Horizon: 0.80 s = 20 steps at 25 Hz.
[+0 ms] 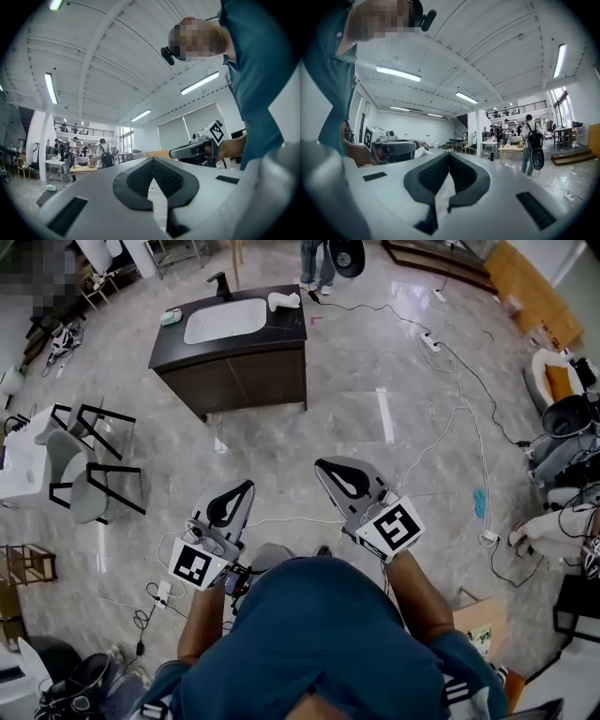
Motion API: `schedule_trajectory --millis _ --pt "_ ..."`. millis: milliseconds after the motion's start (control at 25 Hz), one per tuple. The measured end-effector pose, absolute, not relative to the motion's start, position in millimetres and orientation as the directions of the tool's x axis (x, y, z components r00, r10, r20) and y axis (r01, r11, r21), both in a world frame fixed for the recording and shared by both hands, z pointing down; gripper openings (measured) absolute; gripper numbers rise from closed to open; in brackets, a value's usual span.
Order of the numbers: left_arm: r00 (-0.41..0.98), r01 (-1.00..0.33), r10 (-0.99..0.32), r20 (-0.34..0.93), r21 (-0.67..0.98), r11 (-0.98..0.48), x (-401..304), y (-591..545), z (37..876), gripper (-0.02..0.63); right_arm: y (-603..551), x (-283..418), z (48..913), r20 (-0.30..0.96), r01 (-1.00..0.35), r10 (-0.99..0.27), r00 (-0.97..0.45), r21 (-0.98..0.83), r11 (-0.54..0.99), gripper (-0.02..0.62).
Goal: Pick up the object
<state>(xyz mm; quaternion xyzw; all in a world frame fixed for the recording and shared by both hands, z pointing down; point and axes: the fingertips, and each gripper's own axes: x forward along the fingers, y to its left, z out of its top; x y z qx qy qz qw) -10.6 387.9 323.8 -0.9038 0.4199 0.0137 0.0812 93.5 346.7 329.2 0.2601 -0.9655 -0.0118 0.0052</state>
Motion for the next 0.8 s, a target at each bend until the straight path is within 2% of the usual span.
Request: schedule_trajectory --millis 160,560,800 --pt "0.68 -0.73 -0.733 -0.02 -0.109 -0.675 -13 374 342 0.003 331 90 342 0.02 -0.519 -0.519 -0.854 0.002 0.855 0.014" --pt "0.749 -0.663 -0.653 -0.116 -0.147 -0.734 -54 299 317 0.003 279 62 325 -0.003 -0.624 -0.624 -0.781 0.032 0.781 0.014" --pt "0.78 -0.625 -0.622 -0.063 -0.12 -0.772 -73 271 338 0.003 254 43 335 0.016 -0.657 -0.657 -0.754 0.013 0.754 0.014"
